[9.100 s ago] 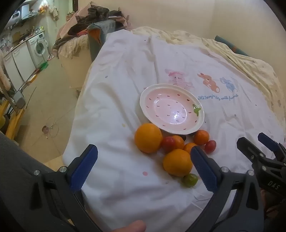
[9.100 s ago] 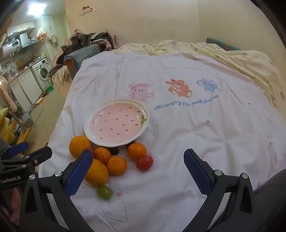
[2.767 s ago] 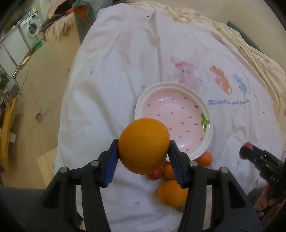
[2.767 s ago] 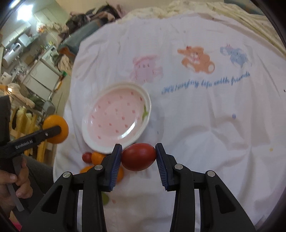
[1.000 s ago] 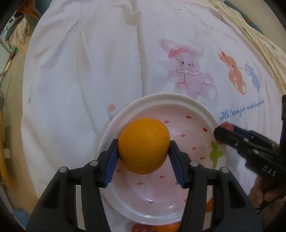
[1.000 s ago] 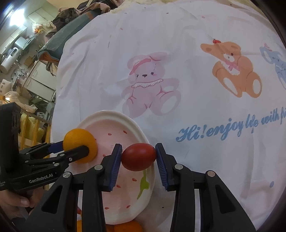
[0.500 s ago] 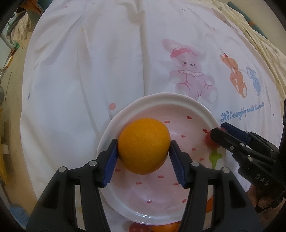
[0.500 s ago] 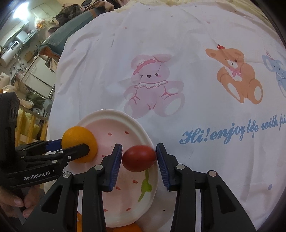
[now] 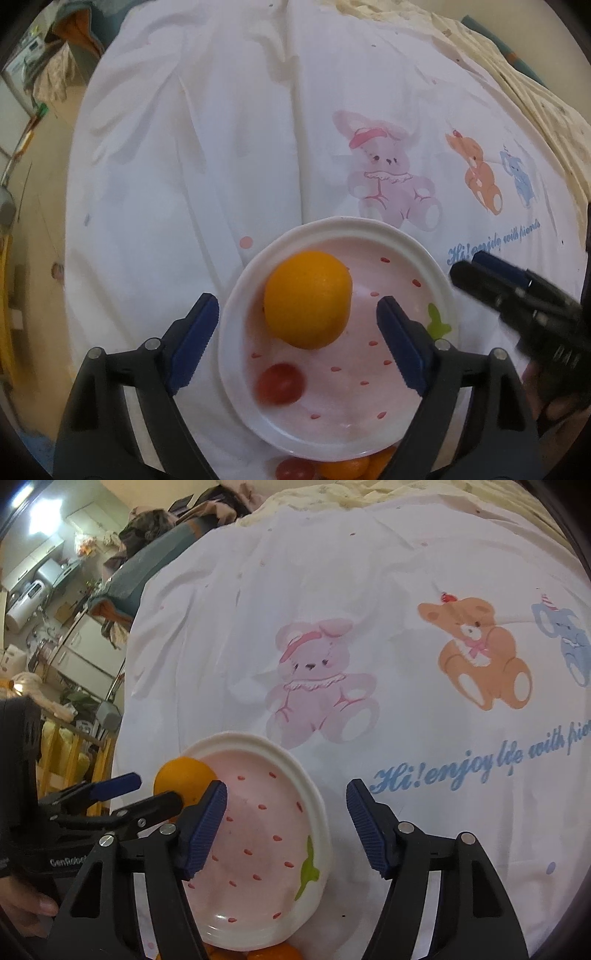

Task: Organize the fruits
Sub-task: 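Open the left tool to drop the orange while the right tool drops the tomato, then withdraw both tools from the plate back toward the fruit pile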

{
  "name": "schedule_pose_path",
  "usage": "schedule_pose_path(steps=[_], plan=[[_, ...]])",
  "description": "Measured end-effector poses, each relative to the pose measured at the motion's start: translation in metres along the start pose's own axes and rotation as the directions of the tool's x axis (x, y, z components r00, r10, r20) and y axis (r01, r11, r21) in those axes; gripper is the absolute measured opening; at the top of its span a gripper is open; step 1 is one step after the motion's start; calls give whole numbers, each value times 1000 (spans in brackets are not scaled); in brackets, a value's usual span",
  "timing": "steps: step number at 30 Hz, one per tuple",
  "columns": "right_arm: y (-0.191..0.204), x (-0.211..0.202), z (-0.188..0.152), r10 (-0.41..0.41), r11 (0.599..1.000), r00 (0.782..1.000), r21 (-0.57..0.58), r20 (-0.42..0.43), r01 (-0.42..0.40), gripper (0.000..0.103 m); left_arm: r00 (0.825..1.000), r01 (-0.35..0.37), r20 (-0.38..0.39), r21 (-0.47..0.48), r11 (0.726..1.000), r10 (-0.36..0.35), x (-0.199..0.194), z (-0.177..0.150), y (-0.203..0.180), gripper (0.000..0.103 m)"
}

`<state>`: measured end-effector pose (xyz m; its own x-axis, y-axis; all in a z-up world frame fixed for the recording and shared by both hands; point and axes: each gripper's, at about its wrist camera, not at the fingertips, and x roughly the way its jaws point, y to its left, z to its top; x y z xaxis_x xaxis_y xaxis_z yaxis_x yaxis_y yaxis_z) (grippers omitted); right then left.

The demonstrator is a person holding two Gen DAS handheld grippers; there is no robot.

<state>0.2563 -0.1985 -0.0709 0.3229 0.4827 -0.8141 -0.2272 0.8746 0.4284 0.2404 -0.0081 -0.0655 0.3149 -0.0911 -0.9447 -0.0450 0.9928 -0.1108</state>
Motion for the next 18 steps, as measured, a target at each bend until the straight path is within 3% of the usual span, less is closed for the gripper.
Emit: schedule_pose_path(steps=[10,18], plan=[[7,-30,-4,-16,1000,998,-15,60,17,71,995,-60,84,12,998,59,-26,-11,5,85],[11,-70,-19,-31,999,993,-9,112,32,88,981,-90,170,5,996,88,-60,-25,14,86]])
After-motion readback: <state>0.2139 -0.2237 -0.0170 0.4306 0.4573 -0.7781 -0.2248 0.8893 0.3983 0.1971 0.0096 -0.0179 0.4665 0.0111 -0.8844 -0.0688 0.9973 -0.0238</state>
